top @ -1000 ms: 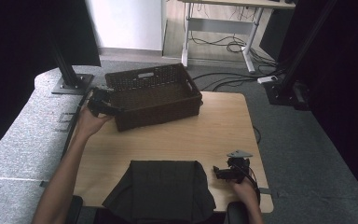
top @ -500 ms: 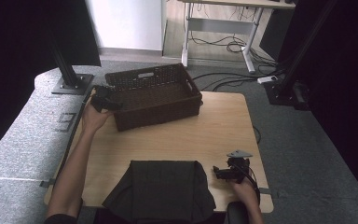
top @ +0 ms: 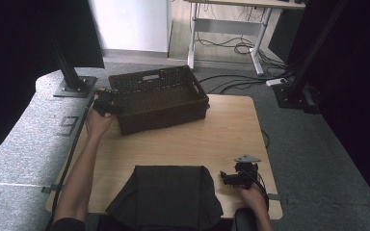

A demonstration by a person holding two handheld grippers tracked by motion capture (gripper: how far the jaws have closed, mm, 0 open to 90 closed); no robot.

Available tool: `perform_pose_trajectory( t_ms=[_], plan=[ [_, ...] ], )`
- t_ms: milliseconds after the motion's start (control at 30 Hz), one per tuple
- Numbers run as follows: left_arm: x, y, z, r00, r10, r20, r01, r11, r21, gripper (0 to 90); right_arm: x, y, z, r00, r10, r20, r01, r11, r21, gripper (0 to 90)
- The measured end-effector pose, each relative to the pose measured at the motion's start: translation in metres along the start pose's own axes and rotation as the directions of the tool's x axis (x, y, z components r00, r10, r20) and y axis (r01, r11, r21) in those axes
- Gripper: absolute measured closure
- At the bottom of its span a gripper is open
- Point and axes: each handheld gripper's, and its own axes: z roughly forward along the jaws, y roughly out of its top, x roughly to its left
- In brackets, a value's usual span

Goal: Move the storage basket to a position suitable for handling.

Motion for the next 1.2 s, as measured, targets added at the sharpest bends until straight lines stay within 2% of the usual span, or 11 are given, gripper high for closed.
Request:
perform_pose_trajectory(
  t_ms=[33,133,333,667,733,933,1067,1200],
  plan=[
    [0.001,-0.001,0.001,0.9999,-0.010,0.014,0.010,0.9999,0.000,40.9,0.000,0.000,0.000,1.0000,0.000,0.000,0.000,1.0000,0.000,0.0],
    [0.002,-0.002,0.001,0.9986,-0.038,0.036,0.038,0.9992,-0.013,51.5,0.000,0.000,0.000,1.0000,0.000,0.000,0.000,1.0000,0.000,0.0],
    [-0.004,-0.002,0.001,0.9995,-0.001,-0.030,0.000,1.0000,-0.002,60.8,0.000,0.000,0.000,1.0000,0.000,0.000,0.000,1.0000,0.000,0.0],
    [-0.008,-0.003,-0.001,0.9979,0.027,-0.059,-0.026,0.9996,0.015,63.5,0.000,0.000,0.000,1.0000,0.000,0.000,0.000,1.0000,0.000,0.0],
    [-0.008,-0.005,-0.002,0.9982,0.034,-0.050,-0.033,0.9994,0.013,63.7,0.000,0.000,0.000,1.0000,0.000,0.000,0.000,1.0000,0.000,0.0],
    [-0.005,-0.013,-0.006,0.9999,0.012,0.000,-0.012,0.9997,-0.021,64.2,0.000,0.000,0.000,1.0000,0.000,0.000,0.000,1.0000,0.000,0.0],
    [-0.006,-0.017,-0.009,0.9997,0.019,0.012,-0.019,0.9996,-0.023,64.3,0.000,0.000,0.000,1.0000,0.000,0.000,0.000,1.0000,0.000,0.0],
    [-0.006,-0.023,-0.013,0.9992,0.009,0.039,-0.008,0.9993,-0.037,64.2,0.000,0.000,0.000,1.0000,0.000,0.000,0.000,1.0000,0.000,0.0]
  ],
)
